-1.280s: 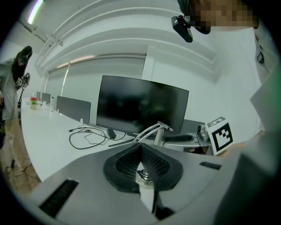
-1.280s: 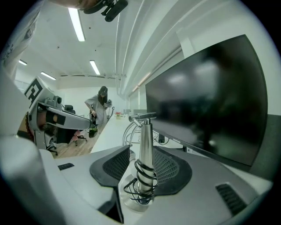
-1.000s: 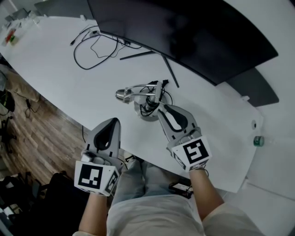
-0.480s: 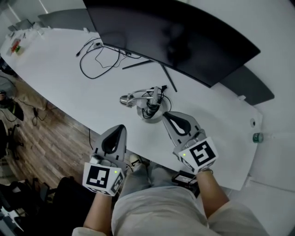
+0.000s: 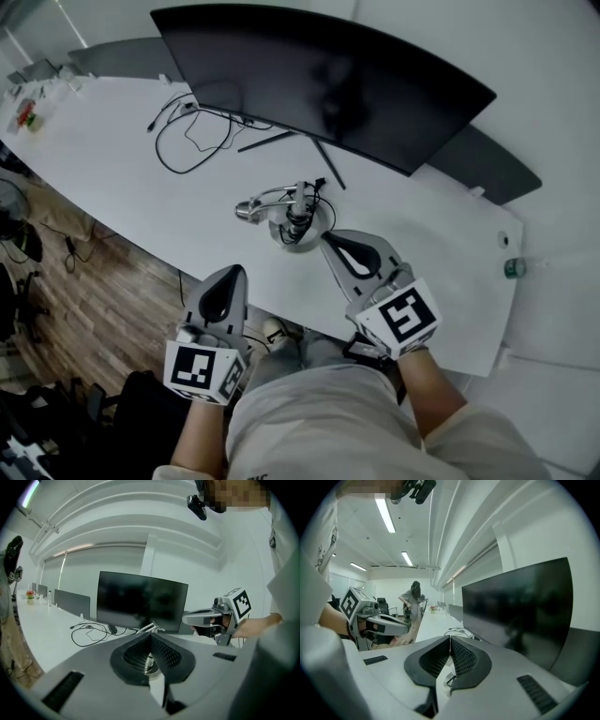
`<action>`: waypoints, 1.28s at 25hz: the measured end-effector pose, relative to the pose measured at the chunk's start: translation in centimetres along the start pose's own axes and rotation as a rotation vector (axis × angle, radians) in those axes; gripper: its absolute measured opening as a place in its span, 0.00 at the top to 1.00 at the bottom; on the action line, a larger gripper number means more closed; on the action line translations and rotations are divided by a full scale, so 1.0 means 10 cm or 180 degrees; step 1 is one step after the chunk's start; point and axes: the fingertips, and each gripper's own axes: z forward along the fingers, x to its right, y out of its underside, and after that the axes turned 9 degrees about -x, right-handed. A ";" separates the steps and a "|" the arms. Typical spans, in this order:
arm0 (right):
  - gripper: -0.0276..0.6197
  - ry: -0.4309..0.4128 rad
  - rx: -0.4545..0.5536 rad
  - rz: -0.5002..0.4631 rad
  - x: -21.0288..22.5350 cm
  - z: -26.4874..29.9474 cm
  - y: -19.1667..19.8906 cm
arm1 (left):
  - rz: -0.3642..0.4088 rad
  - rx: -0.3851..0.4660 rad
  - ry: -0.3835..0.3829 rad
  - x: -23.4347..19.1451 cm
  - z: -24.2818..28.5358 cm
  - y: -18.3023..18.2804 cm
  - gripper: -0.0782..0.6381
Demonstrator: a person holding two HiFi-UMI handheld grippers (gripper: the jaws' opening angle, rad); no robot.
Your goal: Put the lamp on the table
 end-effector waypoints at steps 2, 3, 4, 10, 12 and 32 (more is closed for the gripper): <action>0.91 -0.0014 0.0035 -0.0027 -0.03 -0.03 -0.07 | 0.0013 0.0017 0.0007 0.01 -0.01 -0.04 0.89; 0.91 -0.0022 0.0040 -0.0038 -0.05 -0.05 -0.09 | 0.0023 0.0014 0.0018 0.03 -0.01 -0.04 0.89; 0.91 -0.0025 0.0032 -0.0049 -0.06 -0.06 -0.10 | 0.0036 0.0006 0.0033 0.05 -0.01 -0.05 0.89; 0.91 -0.0079 0.0027 -0.0029 -0.11 -0.07 -0.14 | 0.0023 0.0023 0.0158 0.17 0.03 -0.09 0.89; 0.91 -0.0100 0.0006 -0.0001 -0.13 -0.07 -0.13 | -0.0011 0.0017 0.0190 0.20 0.05 -0.08 0.89; 0.91 -0.0041 0.0024 -0.0054 -0.12 -0.12 -0.20 | 0.0068 -0.0010 0.0232 0.29 0.01 -0.13 0.89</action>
